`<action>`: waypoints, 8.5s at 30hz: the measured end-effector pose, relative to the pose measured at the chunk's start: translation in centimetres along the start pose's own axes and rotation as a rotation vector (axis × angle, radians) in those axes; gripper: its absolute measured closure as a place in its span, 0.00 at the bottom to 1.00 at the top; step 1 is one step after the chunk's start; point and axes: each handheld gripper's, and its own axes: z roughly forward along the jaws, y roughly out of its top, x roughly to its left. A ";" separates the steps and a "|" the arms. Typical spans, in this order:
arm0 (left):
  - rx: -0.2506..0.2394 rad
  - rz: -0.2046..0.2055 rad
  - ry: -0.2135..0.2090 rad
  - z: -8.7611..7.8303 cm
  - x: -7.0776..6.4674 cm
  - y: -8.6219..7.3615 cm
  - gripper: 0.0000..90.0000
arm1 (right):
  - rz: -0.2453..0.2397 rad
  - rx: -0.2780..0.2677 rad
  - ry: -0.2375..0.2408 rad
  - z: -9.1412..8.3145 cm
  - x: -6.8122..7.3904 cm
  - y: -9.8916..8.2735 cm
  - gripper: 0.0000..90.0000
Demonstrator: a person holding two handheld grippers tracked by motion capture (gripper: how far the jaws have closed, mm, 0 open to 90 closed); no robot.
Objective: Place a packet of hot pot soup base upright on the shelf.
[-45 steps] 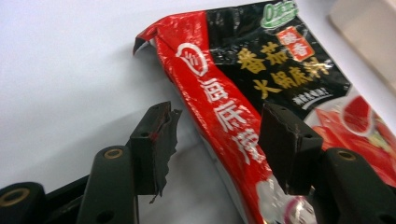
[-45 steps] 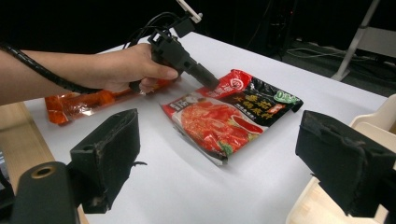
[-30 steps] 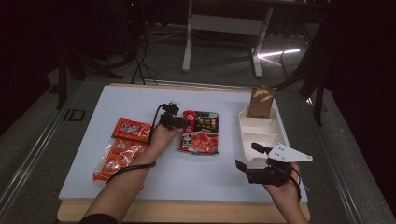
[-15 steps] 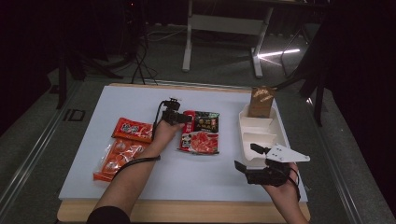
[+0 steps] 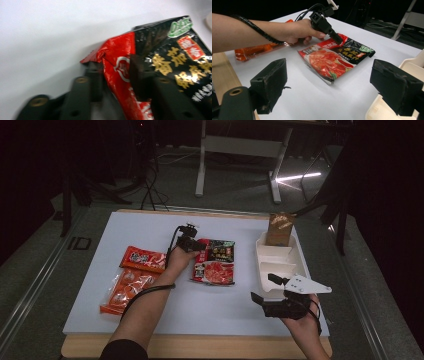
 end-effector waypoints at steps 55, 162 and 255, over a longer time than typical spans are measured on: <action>-0.318 0.165 -0.155 -10.5 -8.2 0.8 0.98 | 0.023 -0.042 -0.113 -2.4 -2.3 1.3 0.15; -0.449 0.348 -0.483 -18.8 -10.6 -6.9 0.02 | 0.095 -0.116 -0.017 -2.6 -6.0 11.1 0.88; -0.356 0.307 -0.342 -19.3 -5.6 -18.1 0.02 | 0.214 -0.108 -0.145 1.5 -20.0 1.3 0.78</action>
